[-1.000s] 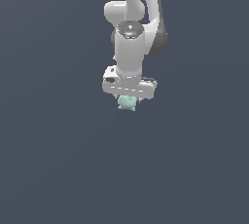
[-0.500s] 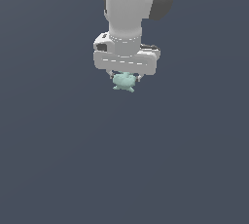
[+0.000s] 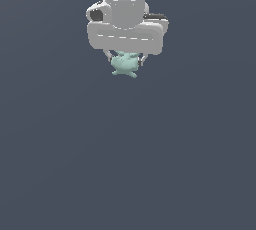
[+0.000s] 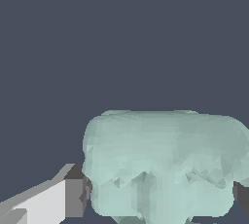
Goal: Pick up the object and move it to a goal position.
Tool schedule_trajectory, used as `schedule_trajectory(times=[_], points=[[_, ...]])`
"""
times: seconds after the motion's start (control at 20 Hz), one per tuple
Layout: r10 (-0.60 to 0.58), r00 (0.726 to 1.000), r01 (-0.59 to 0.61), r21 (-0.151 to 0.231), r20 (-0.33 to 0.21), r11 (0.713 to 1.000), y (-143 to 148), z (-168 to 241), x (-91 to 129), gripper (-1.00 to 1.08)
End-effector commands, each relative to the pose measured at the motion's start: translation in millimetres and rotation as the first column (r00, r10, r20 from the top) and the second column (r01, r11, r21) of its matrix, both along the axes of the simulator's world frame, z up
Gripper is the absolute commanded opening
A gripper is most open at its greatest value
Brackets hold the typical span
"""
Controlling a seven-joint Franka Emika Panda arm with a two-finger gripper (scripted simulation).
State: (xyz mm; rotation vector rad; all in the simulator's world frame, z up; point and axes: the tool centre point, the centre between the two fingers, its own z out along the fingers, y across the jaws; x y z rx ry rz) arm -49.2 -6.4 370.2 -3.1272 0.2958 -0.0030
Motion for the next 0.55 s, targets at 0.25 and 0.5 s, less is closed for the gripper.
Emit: schedule_trajectory(times=[0.25,0.5], points=[[0.0,1.0,0.0,0.0,-0.002,1.0,-2.3,21.5,0.1,-1.0],[0.0,1.0,0.0,0.0,-0.002,1.0,-2.2,20.3,1.1,-1.0]])
